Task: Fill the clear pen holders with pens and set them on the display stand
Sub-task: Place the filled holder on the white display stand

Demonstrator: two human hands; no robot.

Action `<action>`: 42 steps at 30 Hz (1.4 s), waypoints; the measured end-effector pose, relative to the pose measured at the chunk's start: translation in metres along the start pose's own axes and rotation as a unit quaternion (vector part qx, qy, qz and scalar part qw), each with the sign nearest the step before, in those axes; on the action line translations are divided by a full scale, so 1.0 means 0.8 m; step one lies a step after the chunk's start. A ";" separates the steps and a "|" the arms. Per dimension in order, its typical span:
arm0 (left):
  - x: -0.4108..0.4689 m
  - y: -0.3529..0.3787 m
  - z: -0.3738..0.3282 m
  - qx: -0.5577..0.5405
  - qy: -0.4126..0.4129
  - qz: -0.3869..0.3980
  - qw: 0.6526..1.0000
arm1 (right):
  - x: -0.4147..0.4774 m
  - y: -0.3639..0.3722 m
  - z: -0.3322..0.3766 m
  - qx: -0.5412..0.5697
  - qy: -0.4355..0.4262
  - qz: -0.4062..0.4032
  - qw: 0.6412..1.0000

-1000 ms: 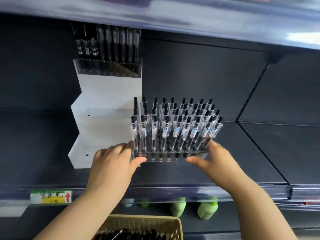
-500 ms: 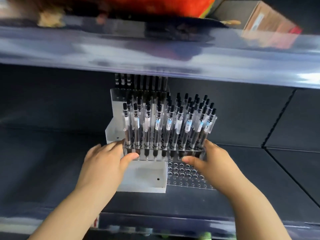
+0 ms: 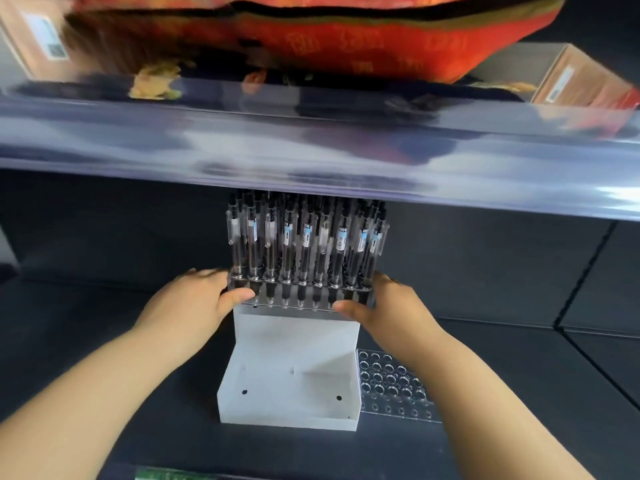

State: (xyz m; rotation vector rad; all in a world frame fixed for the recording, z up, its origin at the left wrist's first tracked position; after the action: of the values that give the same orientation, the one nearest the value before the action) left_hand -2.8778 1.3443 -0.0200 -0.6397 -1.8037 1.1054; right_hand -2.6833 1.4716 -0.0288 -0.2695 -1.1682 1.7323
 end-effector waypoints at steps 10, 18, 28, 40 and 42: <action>0.021 0.056 0.023 0.037 -0.023 0.055 0.998 | 0.022 0.041 -0.022 -0.091 0.016 0.032 0.995; 0.017 0.049 0.013 0.049 -0.016 0.000 0.999 | 0.026 0.051 -0.023 -0.181 -0.013 0.003 0.983; 0.015 0.054 0.020 -0.007 -0.044 -0.004 0.999 | 0.028 0.060 -0.040 -0.099 -0.009 0.003 0.995; -0.048 0.089 0.041 -0.008 -0.124 0.088 0.988 | -0.022 0.059 -0.045 -0.139 0.004 0.074 0.988; -0.079 0.087 0.037 -0.010 -0.128 0.094 0.987 | -0.046 0.052 -0.045 -0.139 -0.001 0.061 0.988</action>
State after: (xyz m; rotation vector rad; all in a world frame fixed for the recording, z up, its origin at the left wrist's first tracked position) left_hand -2.8762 1.3153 -0.1143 -0.7184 -2.0058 1.3481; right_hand -2.6676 1.4609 -0.0918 -0.5174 -1.4212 1.6707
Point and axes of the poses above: each hand's wrist, its own x-axis towards the middle knuckle, its own y-axis out of the palm, z = x × y, the point moved 10 cm from there along x, towards the middle knuckle, and after that the axes turned 9 degrees about -z, right-handed, at the moved point
